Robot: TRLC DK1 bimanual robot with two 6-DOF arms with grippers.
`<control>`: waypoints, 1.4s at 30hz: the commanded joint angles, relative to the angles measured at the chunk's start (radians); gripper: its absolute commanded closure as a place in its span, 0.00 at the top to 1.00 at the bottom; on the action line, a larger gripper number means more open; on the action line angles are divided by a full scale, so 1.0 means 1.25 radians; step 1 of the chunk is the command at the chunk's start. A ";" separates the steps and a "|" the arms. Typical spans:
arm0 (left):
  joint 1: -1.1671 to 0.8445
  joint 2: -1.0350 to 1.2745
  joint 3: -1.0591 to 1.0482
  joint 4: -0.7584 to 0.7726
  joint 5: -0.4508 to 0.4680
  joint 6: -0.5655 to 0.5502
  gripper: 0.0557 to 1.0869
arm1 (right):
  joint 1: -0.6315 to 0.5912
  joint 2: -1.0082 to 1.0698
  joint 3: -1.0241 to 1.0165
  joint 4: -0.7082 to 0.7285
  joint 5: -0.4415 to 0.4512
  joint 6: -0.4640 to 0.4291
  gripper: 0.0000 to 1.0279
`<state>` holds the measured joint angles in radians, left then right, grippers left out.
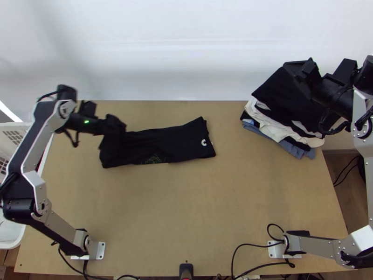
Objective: Fold the t-shirt
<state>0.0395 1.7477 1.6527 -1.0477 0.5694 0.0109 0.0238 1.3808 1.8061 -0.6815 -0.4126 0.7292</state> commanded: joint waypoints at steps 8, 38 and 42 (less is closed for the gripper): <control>-0.173 0.158 0.245 -0.009 -0.041 -0.114 0.04 | 0.004 -0.023 -0.061 0.048 -0.006 0.016 0.95; -0.453 0.387 0.509 0.123 -0.031 -0.281 0.96 | 0.067 -0.021 -0.228 0.126 0.021 0.018 0.95; -0.449 0.370 0.506 0.144 -0.019 -0.303 0.96 | 0.104 -0.017 -0.307 0.171 0.042 0.017 0.95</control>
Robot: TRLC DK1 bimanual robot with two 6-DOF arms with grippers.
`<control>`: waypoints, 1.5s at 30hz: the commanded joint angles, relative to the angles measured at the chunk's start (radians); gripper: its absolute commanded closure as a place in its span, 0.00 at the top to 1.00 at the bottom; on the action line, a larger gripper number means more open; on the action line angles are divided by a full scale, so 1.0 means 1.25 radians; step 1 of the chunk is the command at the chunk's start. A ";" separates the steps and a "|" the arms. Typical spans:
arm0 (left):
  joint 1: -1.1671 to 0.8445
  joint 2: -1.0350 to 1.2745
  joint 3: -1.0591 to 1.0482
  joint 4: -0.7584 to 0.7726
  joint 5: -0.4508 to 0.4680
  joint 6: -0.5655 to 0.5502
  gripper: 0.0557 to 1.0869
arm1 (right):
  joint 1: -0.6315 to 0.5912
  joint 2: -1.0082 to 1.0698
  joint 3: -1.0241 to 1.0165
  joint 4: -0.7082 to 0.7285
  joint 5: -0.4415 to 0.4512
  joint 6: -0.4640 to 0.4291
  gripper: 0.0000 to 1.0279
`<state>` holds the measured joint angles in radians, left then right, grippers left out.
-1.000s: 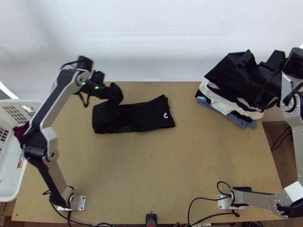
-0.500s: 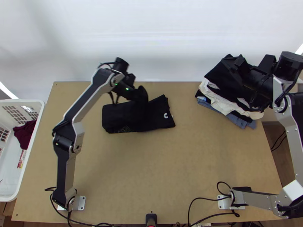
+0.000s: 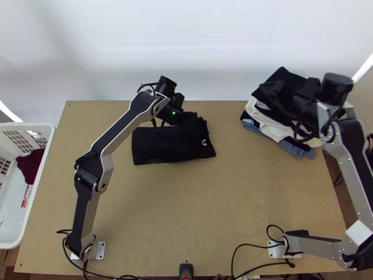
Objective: Fold the t-shirt
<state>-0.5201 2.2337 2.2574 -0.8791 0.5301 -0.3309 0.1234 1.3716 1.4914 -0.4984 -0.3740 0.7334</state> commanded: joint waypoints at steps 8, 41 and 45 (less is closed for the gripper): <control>0.063 -0.046 0.021 0.020 0.017 -0.046 0.96 | 0.109 0.069 -0.139 0.093 0.016 -0.011 0.96; 0.498 -0.509 -0.044 0.043 -0.393 0.094 0.96 | 0.188 0.573 -0.032 0.126 -0.157 -0.195 0.94; 0.550 -0.535 -0.040 0.057 -0.392 0.105 0.96 | 0.219 0.611 0.005 0.126 -0.159 -0.196 0.94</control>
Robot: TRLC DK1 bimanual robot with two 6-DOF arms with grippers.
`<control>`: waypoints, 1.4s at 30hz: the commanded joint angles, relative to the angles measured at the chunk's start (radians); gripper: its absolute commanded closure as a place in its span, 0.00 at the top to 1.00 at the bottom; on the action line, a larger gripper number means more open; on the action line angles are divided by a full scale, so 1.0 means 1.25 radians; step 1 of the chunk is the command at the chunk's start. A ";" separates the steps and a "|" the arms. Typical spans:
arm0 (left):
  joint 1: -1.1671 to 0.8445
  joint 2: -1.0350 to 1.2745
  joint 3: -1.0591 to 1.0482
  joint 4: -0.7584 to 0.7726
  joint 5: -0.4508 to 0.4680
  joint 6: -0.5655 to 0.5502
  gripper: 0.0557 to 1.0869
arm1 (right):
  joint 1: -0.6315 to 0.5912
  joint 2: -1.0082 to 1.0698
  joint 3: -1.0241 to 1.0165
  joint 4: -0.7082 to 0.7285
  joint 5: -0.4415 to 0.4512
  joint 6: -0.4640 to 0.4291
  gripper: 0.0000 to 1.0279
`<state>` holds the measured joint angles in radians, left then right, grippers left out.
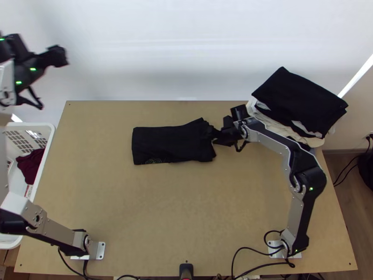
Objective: Fold the t-shirt
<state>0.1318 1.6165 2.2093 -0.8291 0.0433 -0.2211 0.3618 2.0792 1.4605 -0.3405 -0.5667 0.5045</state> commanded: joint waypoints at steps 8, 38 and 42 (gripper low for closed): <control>0.112 -0.067 0.003 0.019 -0.003 0.042 0.96 | 0.138 0.126 0.166 -0.004 -0.003 0.022 0.94; 0.169 -0.081 0.000 0.024 -0.003 0.044 0.96 | -0.195 -0.151 0.666 -0.015 -0.078 0.280 0.03; 0.168 -0.078 -0.002 0.028 -0.003 0.044 0.96 | -0.269 -0.163 0.667 0.058 -0.083 0.311 0.03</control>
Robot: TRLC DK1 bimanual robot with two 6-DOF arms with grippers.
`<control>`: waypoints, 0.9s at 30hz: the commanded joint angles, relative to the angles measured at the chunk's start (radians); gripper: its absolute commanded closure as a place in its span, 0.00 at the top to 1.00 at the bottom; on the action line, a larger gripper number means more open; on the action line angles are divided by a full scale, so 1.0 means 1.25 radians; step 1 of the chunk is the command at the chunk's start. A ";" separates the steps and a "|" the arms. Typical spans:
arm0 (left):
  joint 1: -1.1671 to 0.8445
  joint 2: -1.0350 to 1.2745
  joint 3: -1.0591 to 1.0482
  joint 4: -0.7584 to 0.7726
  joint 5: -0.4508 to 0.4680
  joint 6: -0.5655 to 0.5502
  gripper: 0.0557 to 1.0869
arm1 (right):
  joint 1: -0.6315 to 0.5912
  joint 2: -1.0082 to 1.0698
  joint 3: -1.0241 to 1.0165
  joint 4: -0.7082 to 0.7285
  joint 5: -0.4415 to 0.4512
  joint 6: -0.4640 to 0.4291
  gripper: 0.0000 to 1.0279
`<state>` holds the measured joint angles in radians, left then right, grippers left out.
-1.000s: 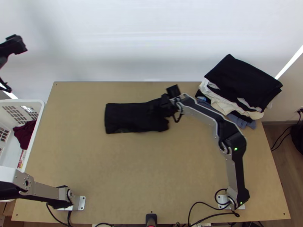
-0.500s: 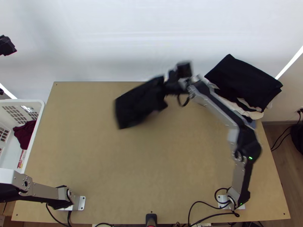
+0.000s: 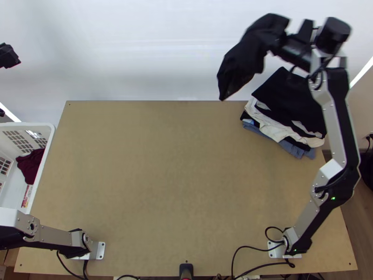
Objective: Fold the t-shirt
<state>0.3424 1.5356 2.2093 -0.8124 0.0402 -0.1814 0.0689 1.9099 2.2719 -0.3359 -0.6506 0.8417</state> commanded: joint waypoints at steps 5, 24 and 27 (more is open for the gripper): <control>-0.001 -0.009 -0.006 0.017 0.001 0.013 0.96 | -0.105 -0.034 0.028 0.124 -0.033 0.049 0.03; -0.024 -0.007 -0.008 0.030 0.001 0.004 0.96 | -0.272 -0.015 -0.029 0.099 -0.131 0.047 0.03; -0.025 -0.009 -0.009 0.026 0.001 0.003 0.96 | -0.289 -0.014 -0.027 0.017 -0.146 0.021 0.03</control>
<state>0.3180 1.5360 2.2063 -0.7902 0.0406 -0.1818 -0.2707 1.9095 2.2379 -0.2768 -0.8101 0.8814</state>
